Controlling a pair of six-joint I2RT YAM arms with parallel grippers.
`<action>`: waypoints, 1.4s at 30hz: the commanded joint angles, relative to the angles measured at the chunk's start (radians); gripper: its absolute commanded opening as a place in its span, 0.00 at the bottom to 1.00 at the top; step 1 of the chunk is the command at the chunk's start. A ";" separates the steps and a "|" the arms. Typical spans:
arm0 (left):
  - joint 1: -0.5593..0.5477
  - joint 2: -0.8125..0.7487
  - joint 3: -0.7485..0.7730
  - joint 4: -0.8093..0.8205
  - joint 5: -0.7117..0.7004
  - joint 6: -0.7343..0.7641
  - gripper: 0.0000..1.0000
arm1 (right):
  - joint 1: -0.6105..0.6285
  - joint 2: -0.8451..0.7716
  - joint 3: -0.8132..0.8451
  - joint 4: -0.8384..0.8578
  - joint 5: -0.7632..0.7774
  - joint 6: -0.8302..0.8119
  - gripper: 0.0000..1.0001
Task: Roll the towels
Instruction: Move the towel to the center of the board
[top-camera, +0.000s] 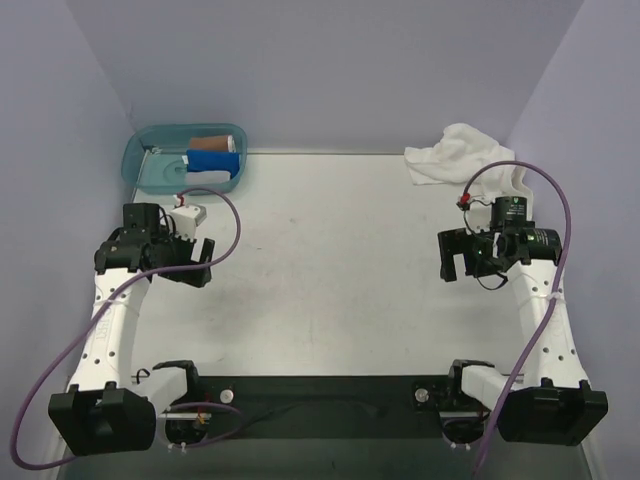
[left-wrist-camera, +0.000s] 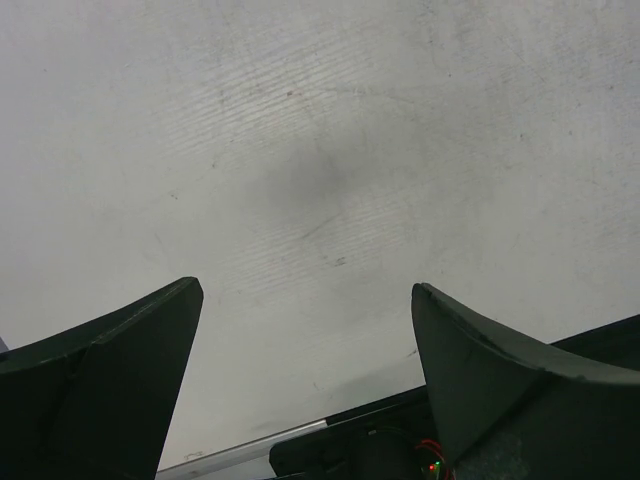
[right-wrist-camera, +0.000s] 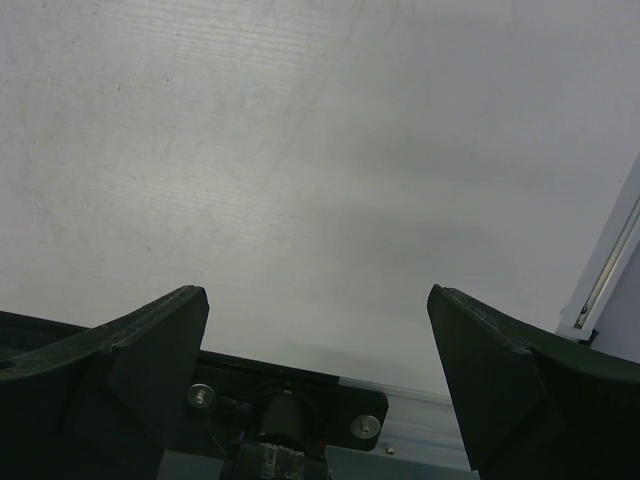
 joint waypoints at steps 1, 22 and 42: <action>-0.010 0.005 0.068 0.039 0.010 -0.030 0.97 | 0.000 0.059 0.066 -0.010 0.020 -0.029 1.00; -0.025 0.155 0.197 0.244 0.363 -0.168 0.97 | -0.014 0.823 0.741 0.121 0.120 -0.020 0.97; -0.028 0.132 0.108 0.356 0.423 -0.155 0.98 | 0.095 1.423 1.140 0.619 0.501 -0.466 1.00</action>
